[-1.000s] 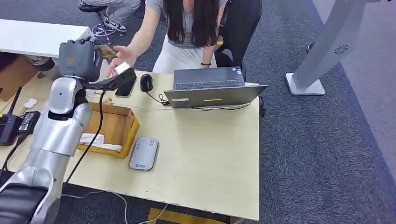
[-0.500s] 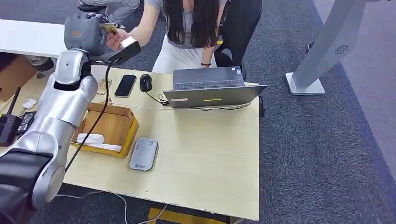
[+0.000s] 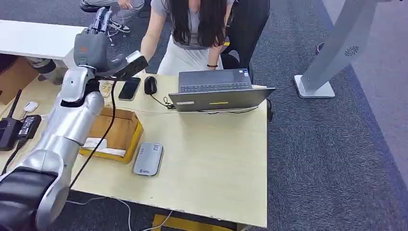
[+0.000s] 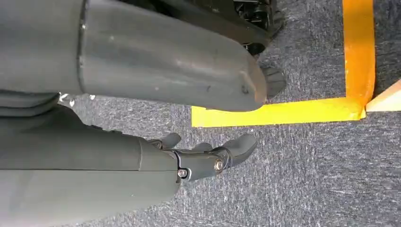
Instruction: Pass the card to the sensor for recognition and then transmit it.
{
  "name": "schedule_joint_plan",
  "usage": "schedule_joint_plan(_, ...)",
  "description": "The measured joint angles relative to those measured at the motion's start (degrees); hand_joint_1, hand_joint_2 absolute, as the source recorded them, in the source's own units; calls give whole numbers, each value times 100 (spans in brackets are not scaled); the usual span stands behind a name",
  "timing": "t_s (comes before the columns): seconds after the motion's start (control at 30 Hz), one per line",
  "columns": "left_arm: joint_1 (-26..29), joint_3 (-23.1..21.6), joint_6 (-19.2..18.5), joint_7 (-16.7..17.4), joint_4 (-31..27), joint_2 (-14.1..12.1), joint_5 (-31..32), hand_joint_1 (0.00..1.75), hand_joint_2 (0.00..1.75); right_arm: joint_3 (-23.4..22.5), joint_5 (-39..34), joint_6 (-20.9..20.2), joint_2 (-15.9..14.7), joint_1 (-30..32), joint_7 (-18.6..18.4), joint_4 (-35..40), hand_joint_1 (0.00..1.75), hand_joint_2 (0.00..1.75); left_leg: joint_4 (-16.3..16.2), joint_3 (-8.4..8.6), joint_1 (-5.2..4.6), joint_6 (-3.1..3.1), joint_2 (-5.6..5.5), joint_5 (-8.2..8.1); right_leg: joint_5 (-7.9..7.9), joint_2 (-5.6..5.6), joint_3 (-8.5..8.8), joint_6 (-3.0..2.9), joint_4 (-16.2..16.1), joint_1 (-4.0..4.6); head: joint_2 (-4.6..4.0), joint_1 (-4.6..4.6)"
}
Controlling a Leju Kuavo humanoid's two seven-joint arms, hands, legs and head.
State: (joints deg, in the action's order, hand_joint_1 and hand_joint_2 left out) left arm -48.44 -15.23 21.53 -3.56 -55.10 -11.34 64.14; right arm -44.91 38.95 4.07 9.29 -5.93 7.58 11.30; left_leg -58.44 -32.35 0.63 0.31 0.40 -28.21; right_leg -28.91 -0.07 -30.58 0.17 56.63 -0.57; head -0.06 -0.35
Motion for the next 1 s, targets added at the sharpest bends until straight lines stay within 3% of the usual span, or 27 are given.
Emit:
schedule_joint_plan(0.17, 1131, -2, 70, -143, -1387, -81, -408, 0, 175, -53, -50, 11, 0, 59, 79, -4, 0, 0, 0, -6, 2, 0, -2, -4, -6, -1, -7, -3, -2, 0, 0, -6)
schedule_joint_plan(0.23, 1405, 0, 79, -399, -1812, -151, -734, 0, 175, -81, -107, 11, 0, 62, 131, -4, 0, 0, 3, -7, 1, 0, 1, -4, -6, 0, -4, -3, -1, 0, 2, -4)
schedule_joint_plan(0.33, 2500, 93, 355, -1272, -2947, -269, -1754, 0, 175, -205, -299, 15, 0, 90, 245, -4, 0, 0, 16, 10, -5, -5, 32, -16, -11, 27, 9, -4, 0, -4, 2, 0)
schedule_joint_plan(0.4, 3737, 324, 785, -2145, -3961, -284, -2651, 0, 175, -315, -411, 46, 0, 133, 271, -7, 0, 0, 19, 33, -5, -11, 84, -43, -20, 76, 5, -12, -1, -9, 2, -4)
schedule_joint_plan(0.43, 4324, 514, 820, -2670, -4449, -261, -3202, 0, 175, -378, -446, 74, 0, 164, 271, -4, 0, 0, 18, 33, -3, -13, 93, -49, -28, 88, 4, -9, -2, -8, 2, -4)
schedule_joint_plan(0.5, 5248, 1008, 453, -3391, -5241, -108, -4391, 0, 175, -476, -465, 135, -2, 214, 269, -4, 0, 0, 18, 31, -2, -6, 86, -60, -42, 80, 2, -8, -5, -8, 2, -6)
schedule_joint_plan(0.53, 5601, 1354, 171, -3518, -5529, 24, -4829, 0, 175, -512, -465, 166, -2, 227, 260, -4, 0, 0, 17, 30, 0, -5, 71, -61, -47, 65, 3, -9, -6, -7, 2, -4)
schedule_joint_plan(0.6, 6036, 2070, -803, -3611, -6051, 339, -5872, 0, 175, -577, -454, 197, -2, 229, 267, -4, 0, 0, 17, 24, 0, -5, 47, -62, -54, 37, 7, -9, -6, -5, 2, -6)
schedule_joint_plan(0.67, 6079, 3203, -2373, -3561, -6170, 906, -7235, 0, 175, -638, -444, 221, -2, 223, 311, -4, 0, 0, 18, 27, 1, -6, 34, -61, -55, 23, 14, -9, -6, -5, 2, 0)
schedule_joint_plan(0.7, 6066, 3861, -3087, -3361, -6155, 1211, -7939, 0, 175, -658, -413, 221, -2, 219, 324, -4, 0, 0, 18, 33, 3, -7, 38, -60, -54, 28, 18, -10, -4, -1, 2, -2)
schedule_joint_plan(0.77, 5937, 5027, -3990, -3073, -5984, 1513, -8655, 0, 175, -682, -369, 223, -2, 225, 330, -4, 0, 0, 18, 42, 4, -8, 49, -59, -53, 36, 19, -12, -1, 0, 2, -6)
schedule_joint_plan(0.83, 5847, 5844, -4343, -3012, -5871, 1773, -8696, 0, 175, -708, -354, 227, -2, 224, 330, -4, 0, 0, 18, 45, 4, -14, 41, -54, -53, 30, 23, -12, 2, 0, 2, -4)
schedule_joint_plan(0.9, 5786, 6355, -4415, -2916, -5792, 1970, -8731, 0, 175, -715, -343, 227, -2, 210, 330, -4, 0, 0, 18, 44, 5, -13, 35, -54, -53, 25, 27, -12, 2, 1, 2, 0)
schedule_joint_plan(1.0, 5527, 7022, -4264, -2001, -5336, 2113, -9421, 0, 175, -715, -247, 284, -2, 192, 328, -4, 0, 0, 18, 47, 0, -13, 23, -53, -53, 15, 34, -12, 2, 0, 2, -4)
